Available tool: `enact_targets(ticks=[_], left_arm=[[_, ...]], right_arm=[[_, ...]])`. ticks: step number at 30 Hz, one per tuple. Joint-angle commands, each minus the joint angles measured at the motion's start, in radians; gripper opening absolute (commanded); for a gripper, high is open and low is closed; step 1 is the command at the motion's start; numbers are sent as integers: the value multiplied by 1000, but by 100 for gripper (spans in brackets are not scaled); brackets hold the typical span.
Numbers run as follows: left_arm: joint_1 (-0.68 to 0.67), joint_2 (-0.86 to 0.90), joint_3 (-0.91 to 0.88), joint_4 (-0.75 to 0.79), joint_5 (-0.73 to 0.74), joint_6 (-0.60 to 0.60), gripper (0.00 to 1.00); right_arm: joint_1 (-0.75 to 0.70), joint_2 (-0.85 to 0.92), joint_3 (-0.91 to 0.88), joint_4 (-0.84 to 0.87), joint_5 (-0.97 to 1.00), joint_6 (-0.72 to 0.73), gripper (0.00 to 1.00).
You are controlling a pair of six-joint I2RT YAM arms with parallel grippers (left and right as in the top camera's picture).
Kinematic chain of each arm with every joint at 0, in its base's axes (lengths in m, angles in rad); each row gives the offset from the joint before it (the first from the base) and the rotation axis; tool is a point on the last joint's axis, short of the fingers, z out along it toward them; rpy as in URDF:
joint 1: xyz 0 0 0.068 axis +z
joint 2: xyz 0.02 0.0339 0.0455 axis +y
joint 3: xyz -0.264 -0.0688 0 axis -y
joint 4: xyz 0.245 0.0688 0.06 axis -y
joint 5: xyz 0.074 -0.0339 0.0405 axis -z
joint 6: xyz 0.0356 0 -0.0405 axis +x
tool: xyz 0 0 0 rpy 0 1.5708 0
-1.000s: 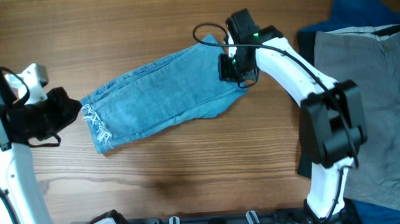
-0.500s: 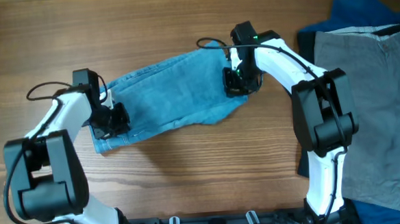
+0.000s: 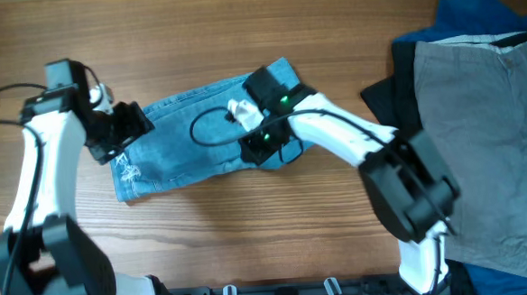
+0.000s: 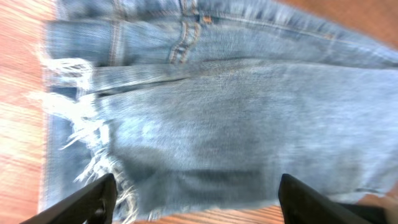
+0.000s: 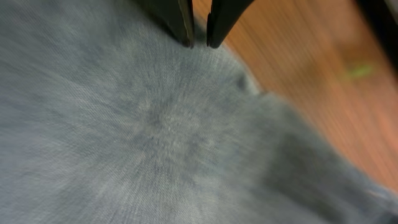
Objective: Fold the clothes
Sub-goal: 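Press and smooth the folded jeans with both grippers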
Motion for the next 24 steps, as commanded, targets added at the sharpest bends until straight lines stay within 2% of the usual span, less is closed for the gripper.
enact_targets(ticks=[1, 2, 5, 8, 10, 13, 15, 18, 20, 21, 22, 23, 24], left_arm=[[76, -34, 9, -51, 6, 41, 95], [109, -29, 8, -66, 5, 78, 100], [198, -1, -19, -87, 6, 168, 100], [249, 43, -100, -2, 17, 203, 100], [247, 85, -165, 55, 76, 319, 100], [247, 133, -215, 143, 73, 336, 99], [246, 154, -233, 200, 74, 371, 91], [217, 205, -287, 277, 85, 373, 85], [187, 240, -327, 311, 110, 372, 71], [175, 251, -340, 317, 122, 372, 59], [168, 255, -344, 305, 122, 372, 25], [170, 253, -344, 290, 121, 372, 7], [177, 253, -343, 274, 108, 371, 4]], right_arm=[[-9, 134, -19, 73, 31, 65, 8], [-17, 158, -19, 87, 28, 102, 8], [-23, 164, -19, 46, 23, 92, 8], [-23, 164, -19, 38, 23, 93, 8], [-24, 164, -19, 36, 23, 92, 8], [-24, 164, -19, 32, 23, 92, 8], [-24, 164, -19, 33, 23, 92, 8], [-24, 164, -19, 34, 23, 94, 8], [-24, 164, -19, 32, 23, 95, 8], [-24, 164, -19, 30, 23, 95, 8], [-24, 163, -19, 26, 23, 95, 8], [-25, 159, -18, 16, 24, 95, 8], [-26, 151, -18, 5, 24, 95, 8]])
